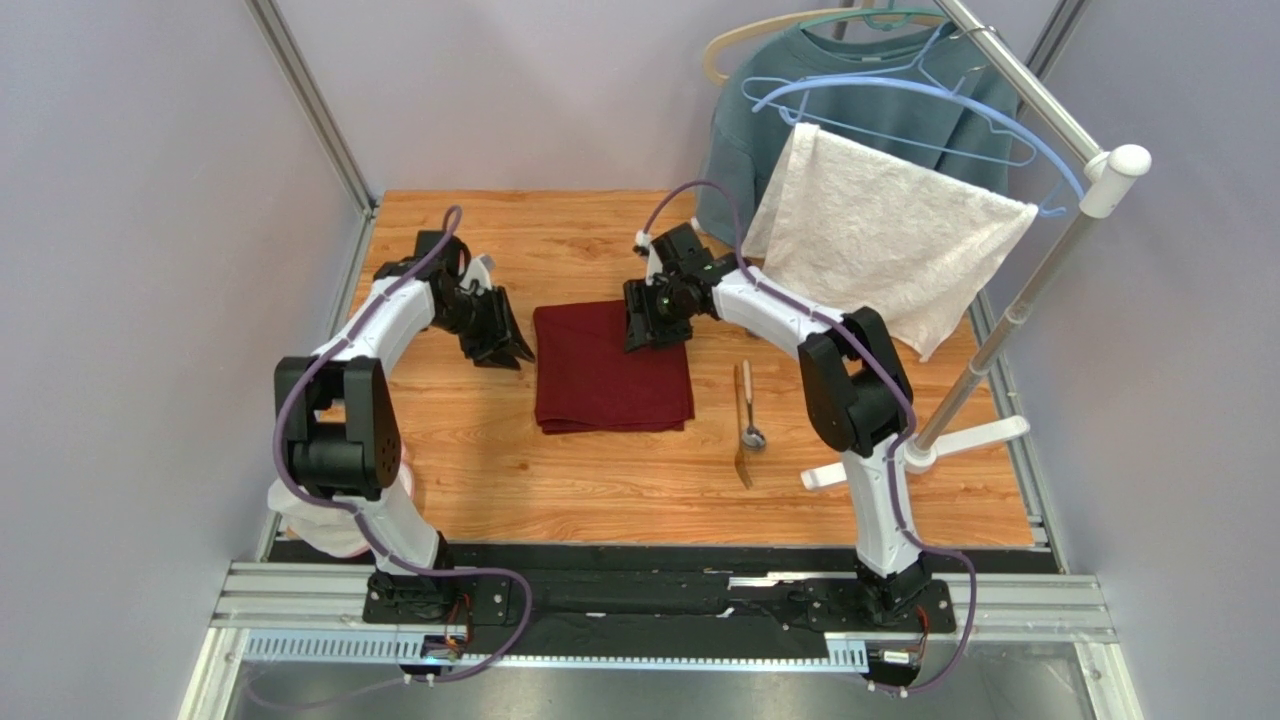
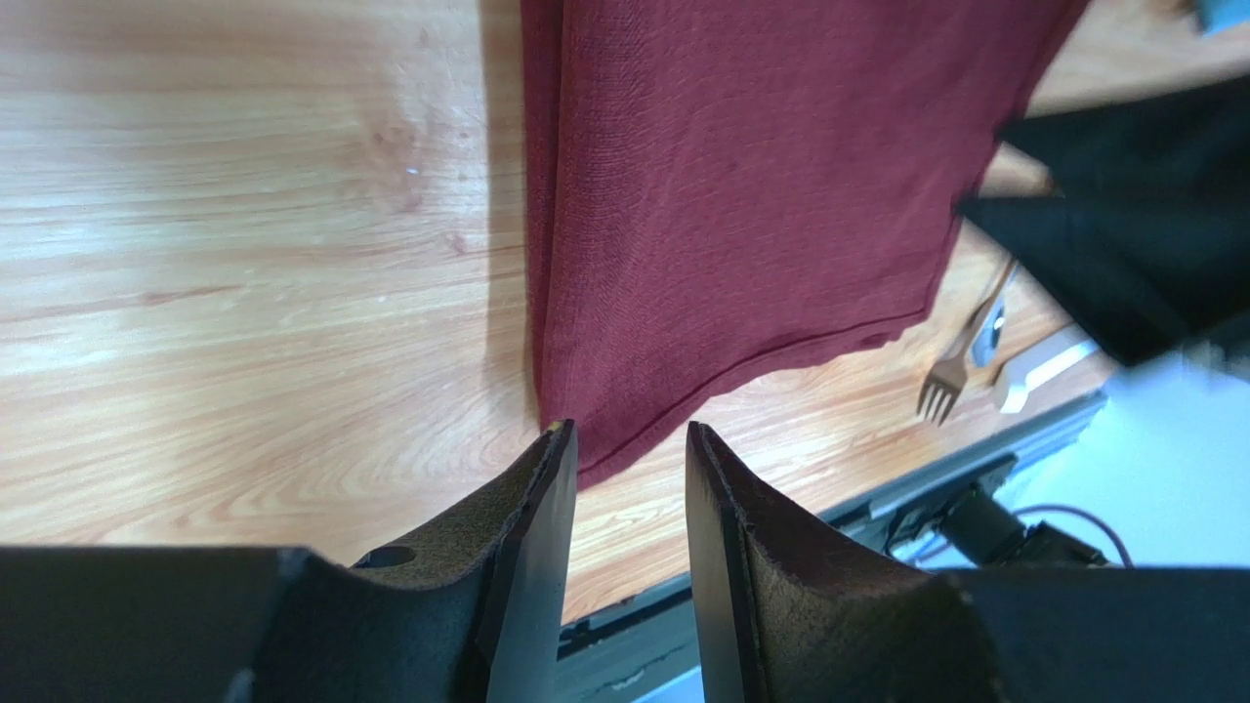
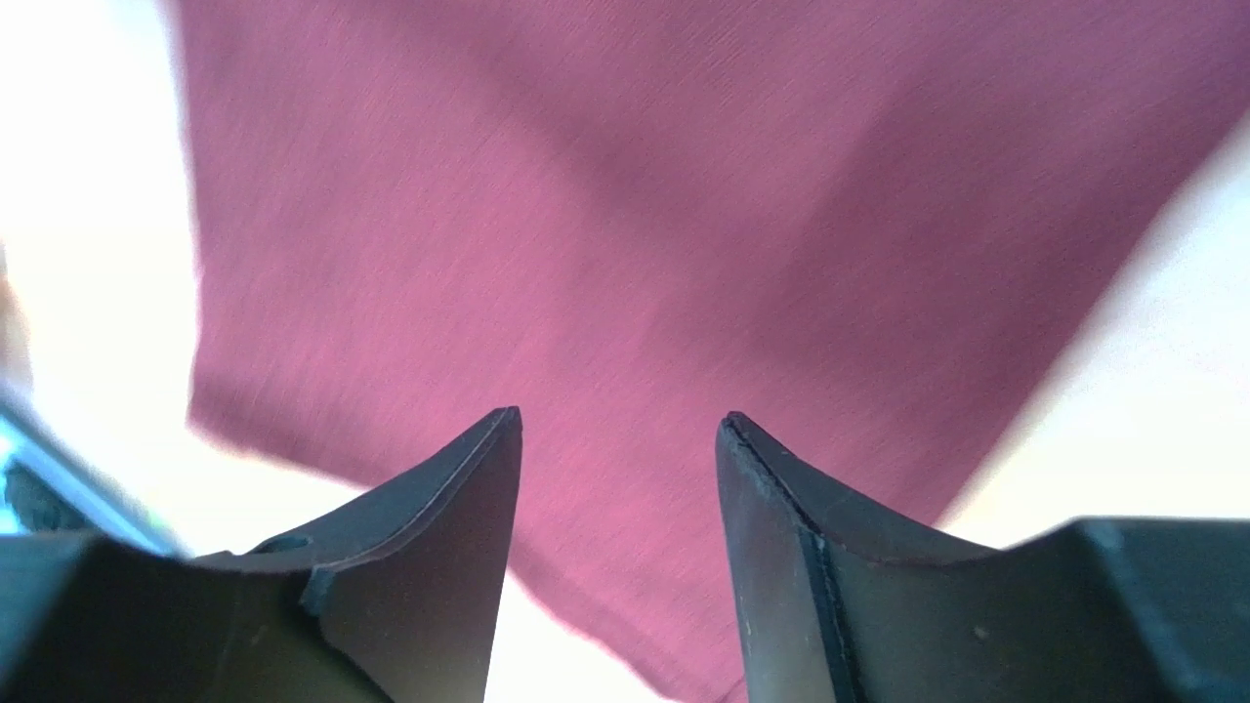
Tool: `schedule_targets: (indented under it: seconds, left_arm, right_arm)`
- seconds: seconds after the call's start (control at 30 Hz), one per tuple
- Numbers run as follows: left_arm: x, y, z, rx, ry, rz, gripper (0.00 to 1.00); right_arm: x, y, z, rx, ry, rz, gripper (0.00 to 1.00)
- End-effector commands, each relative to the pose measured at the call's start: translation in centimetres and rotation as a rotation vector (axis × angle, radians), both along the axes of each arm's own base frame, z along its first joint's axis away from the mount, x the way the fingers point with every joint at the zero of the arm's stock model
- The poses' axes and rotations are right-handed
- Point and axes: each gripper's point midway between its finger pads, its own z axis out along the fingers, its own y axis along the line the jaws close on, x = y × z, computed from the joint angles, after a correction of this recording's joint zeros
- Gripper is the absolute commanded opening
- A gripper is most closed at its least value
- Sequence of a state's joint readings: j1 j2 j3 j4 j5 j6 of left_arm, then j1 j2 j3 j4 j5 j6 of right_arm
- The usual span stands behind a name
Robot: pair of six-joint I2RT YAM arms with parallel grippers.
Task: Fold the napkin into a case and place the utensils inside
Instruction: Rotate the square-folded napkin at the center of the board, then fold the rectangle-folded napkin at the center of the board.
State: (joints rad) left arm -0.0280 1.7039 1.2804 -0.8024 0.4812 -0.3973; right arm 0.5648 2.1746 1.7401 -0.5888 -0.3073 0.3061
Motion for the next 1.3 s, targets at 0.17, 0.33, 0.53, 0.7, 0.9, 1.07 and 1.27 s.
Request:
schedule_targets:
  seconds: [0.17,0.33,0.53,0.7,0.9,1.07,1.27]
  left_arm:
    - [-1.6,-0.8,-2.2,0.021,0.029,-0.014,0.47]
    - [-3.6,-2.3,-3.4,-0.02,0.063,-0.032,0.47]
    - [-5.0,-3.0,-5.5,-0.017,0.115,-0.031,0.45]
    - [-5.5,-3.1,-5.9,-0.027,0.119,-0.015,0.4]
    - [-6.3,-3.2,-5.7,-0.038,0.11,-0.003,0.42]
    - [-6.8,-3.2,-6.1,-0.044,0.12,-0.003,0.44]
    - [-7.1,-3.3,-6.0,-0.051,0.116,0.004,0.45]
  right_arm:
    - [-8.1,-1.7,2.0,-0.004,0.084,-0.11,0.58]
    - [-10.1,-4.1,1.4,0.018,0.146,-0.275,0.63]
    - [-11.4,-6.0,-0.4,0.101,0.214,-0.438,0.67]
    - [-11.5,-5.9,-1.0,0.2,0.248,-0.517,0.66]
    - [-11.1,-6.4,-2.5,0.241,0.304,-0.691,0.54]
    - [-11.6,-7.7,-4.2,0.197,0.38,-0.852,0.49]
    - [-12.5,-8.9,-5.5,0.151,0.431,-0.966,0.48]
